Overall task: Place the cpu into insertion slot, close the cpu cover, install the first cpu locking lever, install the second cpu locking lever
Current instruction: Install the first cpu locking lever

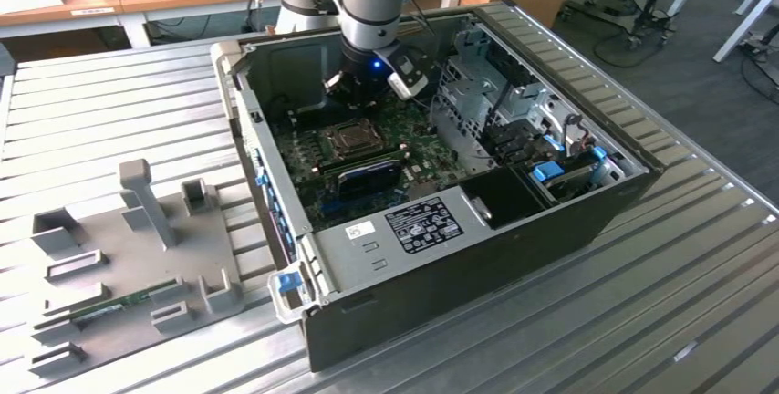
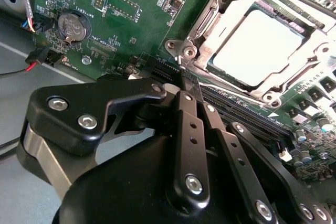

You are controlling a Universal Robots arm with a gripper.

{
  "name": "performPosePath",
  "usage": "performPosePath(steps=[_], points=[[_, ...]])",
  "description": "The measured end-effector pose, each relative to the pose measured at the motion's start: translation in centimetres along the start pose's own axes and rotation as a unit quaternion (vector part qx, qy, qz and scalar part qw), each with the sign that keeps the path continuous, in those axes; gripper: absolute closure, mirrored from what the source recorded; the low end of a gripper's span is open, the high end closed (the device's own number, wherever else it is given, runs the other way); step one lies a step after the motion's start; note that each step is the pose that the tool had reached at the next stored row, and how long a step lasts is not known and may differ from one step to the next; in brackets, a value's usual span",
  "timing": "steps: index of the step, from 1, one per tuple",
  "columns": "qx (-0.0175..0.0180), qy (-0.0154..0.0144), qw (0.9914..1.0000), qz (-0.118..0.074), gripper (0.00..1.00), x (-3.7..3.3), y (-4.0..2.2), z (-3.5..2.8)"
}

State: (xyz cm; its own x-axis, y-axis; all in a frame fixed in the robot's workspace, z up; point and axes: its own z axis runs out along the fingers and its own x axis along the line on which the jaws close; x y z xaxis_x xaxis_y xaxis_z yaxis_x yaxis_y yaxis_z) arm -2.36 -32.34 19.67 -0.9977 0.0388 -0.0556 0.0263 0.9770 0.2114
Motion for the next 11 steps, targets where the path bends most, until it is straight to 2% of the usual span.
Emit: performPosePath(steps=[5,11], points=[[0.0,0.0002,1.0,0.0,0.9,-0.01,0.04,-0.05],[-0.0001,0.0001,1.0,0.0,0.9,-0.03,0.13,-0.44]])
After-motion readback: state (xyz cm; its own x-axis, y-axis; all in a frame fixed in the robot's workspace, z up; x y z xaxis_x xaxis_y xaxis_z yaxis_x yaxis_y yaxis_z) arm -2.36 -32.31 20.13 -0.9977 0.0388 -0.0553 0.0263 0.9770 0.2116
